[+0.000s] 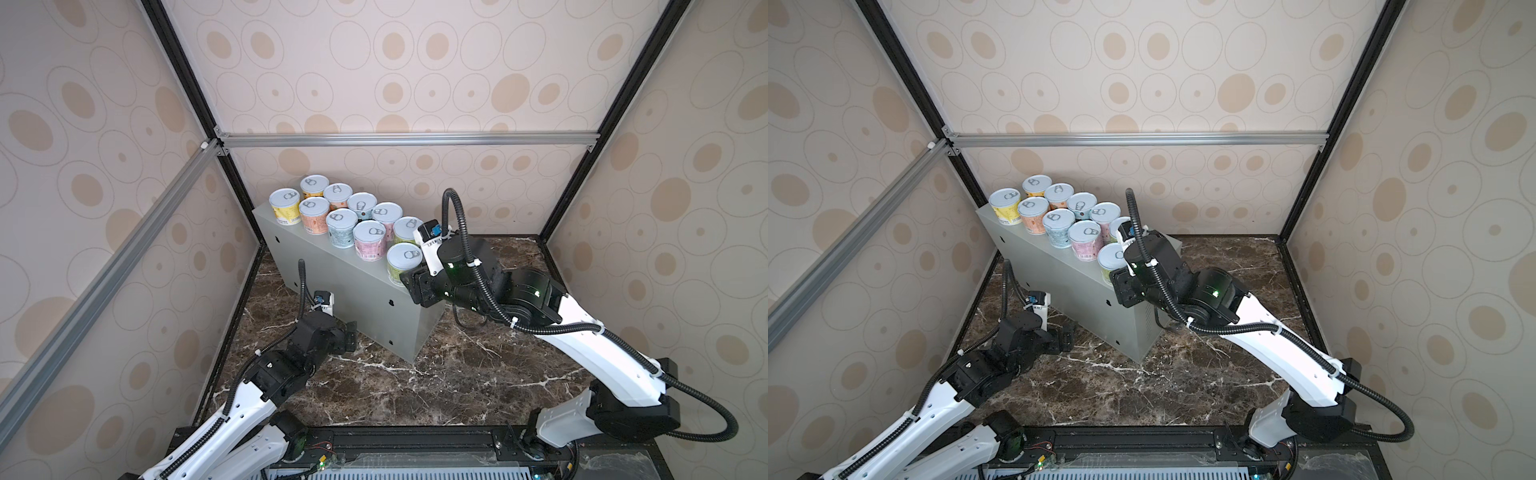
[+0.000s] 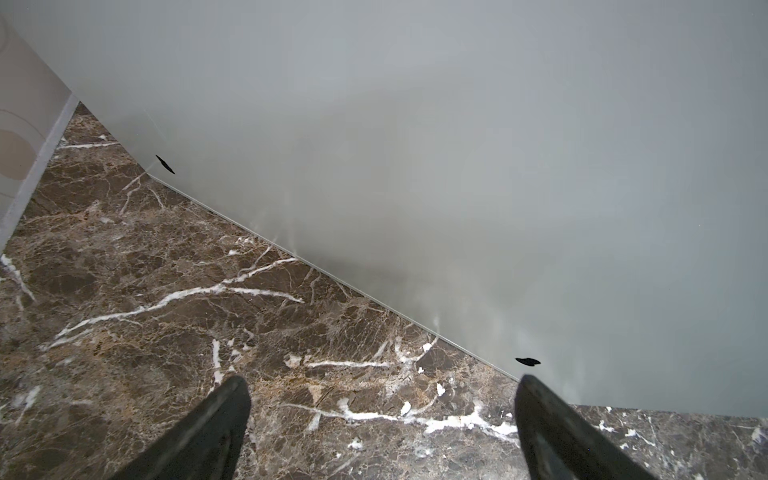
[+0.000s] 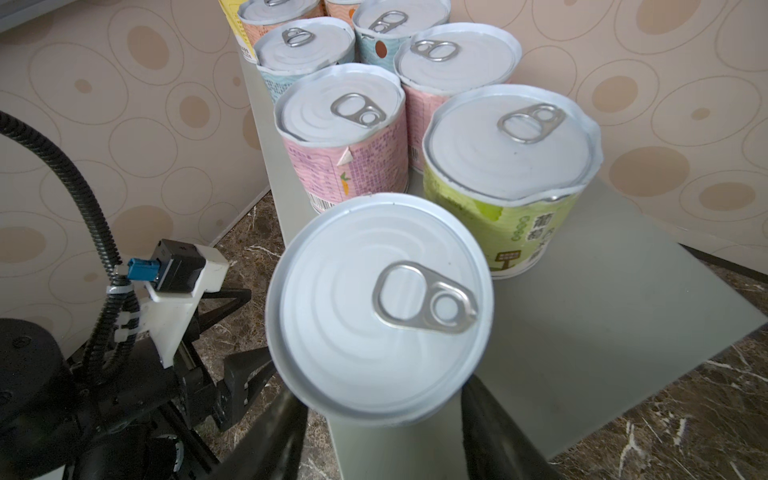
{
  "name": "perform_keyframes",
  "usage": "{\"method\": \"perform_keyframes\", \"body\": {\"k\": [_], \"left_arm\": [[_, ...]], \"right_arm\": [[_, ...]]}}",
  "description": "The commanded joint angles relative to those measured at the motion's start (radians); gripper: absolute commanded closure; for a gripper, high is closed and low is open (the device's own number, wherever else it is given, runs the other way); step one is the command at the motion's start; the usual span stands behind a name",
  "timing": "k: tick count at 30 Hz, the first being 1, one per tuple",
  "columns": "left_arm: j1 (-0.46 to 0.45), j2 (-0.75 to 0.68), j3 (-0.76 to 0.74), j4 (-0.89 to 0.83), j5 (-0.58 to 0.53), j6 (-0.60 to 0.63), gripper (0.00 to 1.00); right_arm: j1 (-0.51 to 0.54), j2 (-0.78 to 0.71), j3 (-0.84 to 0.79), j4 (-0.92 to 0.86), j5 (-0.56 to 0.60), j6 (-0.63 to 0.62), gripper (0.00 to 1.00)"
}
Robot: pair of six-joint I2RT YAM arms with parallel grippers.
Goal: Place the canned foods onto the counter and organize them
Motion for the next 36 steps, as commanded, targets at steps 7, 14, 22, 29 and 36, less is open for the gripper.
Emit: {"method": "perform_keyframes", "body": {"k": [7, 14, 22, 29, 36], "left_arm": [[0.041, -0.001, -0.011, 0.041, 0.054, 0.037, 0.01], [0.057, 0.001, -0.012, 0.048, 0.07, 0.042, 0.01], [0.072, 0.001, -0.016, 0.051, 0.078, 0.045, 0.01], [0.079, 0.0, -0.016, 0.052, 0.08, 0.045, 0.01], [0.089, -0.005, -0.011, 0.047, 0.074, 0.042, 0.01]], "right_arm": [[-0.033, 0.036, 0.036, 0.02, 0.008, 0.017, 0.43], [-0.053, 0.061, 0.049, 0.031, -0.018, 0.016, 0.44], [-0.065, 0.094, 0.083, 0.03, -0.041, 0.011, 0.45], [-0.067, 0.098, 0.094, 0.03, -0.048, 0.013, 0.45], [-0.066, 0.066, 0.098, 0.008, -0.04, 0.013, 0.33]]}}
